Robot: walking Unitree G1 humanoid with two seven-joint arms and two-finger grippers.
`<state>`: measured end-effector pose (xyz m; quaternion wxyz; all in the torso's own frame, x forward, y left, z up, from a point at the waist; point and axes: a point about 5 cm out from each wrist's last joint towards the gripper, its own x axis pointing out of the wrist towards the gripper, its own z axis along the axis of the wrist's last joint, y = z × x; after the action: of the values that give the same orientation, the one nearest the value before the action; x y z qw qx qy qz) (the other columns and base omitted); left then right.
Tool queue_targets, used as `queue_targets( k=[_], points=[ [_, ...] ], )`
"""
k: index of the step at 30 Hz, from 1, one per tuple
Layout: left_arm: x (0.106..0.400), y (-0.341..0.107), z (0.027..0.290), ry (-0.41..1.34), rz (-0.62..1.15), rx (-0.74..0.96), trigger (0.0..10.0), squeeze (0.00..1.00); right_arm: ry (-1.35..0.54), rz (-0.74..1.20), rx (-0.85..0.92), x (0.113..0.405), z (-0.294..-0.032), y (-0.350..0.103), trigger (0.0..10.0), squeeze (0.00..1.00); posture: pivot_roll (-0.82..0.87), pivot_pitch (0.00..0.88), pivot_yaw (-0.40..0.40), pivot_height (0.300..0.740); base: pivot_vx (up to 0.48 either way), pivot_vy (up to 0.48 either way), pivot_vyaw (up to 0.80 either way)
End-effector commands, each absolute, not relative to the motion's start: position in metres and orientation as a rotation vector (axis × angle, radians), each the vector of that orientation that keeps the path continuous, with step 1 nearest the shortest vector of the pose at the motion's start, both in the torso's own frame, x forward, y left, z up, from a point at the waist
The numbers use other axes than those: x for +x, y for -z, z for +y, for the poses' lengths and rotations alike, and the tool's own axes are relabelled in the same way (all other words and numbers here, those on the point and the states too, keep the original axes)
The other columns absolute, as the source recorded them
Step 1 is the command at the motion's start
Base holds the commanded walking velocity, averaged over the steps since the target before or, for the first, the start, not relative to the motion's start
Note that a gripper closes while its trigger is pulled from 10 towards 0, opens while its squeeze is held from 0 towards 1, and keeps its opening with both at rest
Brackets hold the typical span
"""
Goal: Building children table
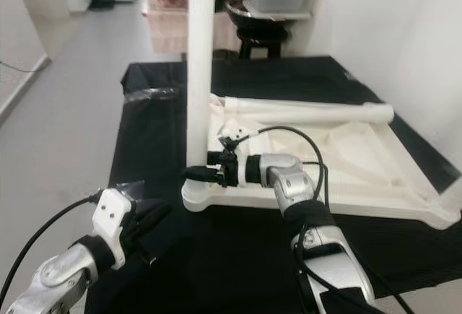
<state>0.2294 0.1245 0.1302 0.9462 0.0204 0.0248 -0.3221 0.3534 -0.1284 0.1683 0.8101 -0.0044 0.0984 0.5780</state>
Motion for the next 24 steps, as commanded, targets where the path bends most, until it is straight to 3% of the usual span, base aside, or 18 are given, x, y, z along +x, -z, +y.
queue_targets(
  k=[1,7,9,10,12,14,16,23,24],
  points=[
    [0.228,-0.130,0.122,0.663,0.051,0.036,10.0,0.00,-1.246,0.182,0.068,0.352,-0.135,-0.170,0.0,0.00,0.04,0.046,-0.054,0.740,0.000,0.000,0.00],
    [0.230,-0.131,0.123,0.664,0.045,0.037,10.0,0.00,-1.176,0.139,0.048,0.343,-0.138,-0.168,0.0,0.00,0.01,0.066,-0.055,0.740,0.000,0.000,0.00],
    [0.231,-0.131,0.125,0.658,0.043,0.044,10.0,0.00,-0.806,0.108,0.006,0.342,-0.133,-0.160,0.0,0.00,0.01,0.079,-0.054,0.740,0.000,0.000,0.00],
    [0.231,-0.131,0.125,0.658,0.043,0.044,10.0,0.00,-0.806,0.108,0.006,0.342,-0.133,-0.160,0.0,0.00,0.01,0.079,-0.054,0.740,0.000,0.000,0.00],
    [0.232,-0.133,0.128,0.652,0.040,0.046,10.0,0.00,-0.571,0.170,-0.027,0.319,-0.119,-0.134,0.0,0.00,-0.01,0.089,-0.042,0.740,0.000,0.000,0.00],
    [0.234,-0.134,0.129,0.651,0.039,0.055,10.0,0.00,-0.557,0.142,-0.087,0.314,-0.114,-0.135,0.0,0.00,-0.01,0.092,-0.035,0.740,0.000,0.000,0.00],
    [0.237,-0.133,0.131,0.645,0.041,0.055,10.0,0.00,-0.557,0.172,-0.029,0.318,-0.115,-0.131,0.0,0.00,-0.04,0.077,-0.007,0.740,0.000,0.000,0.00],
    [0.240,-0.132,0.132,0.631,0.043,0.037,10.0,0.00,-0.681,0.165,-0.126,0.315,-0.105,-0.131,0.0,0.00,-0.02,0.071,-0.034,0.740,0.000,0.000,0.00],
    [0.240,-0.132,0.131,0.626,0.042,0.037,10.0,0.00,-0.687,0.166,-0.126,0.315,-0.105,-0.132,4.7,0.00,-0.02,0.065,-0.032,0.740,0.000,0.000,0.00]
  ],
)
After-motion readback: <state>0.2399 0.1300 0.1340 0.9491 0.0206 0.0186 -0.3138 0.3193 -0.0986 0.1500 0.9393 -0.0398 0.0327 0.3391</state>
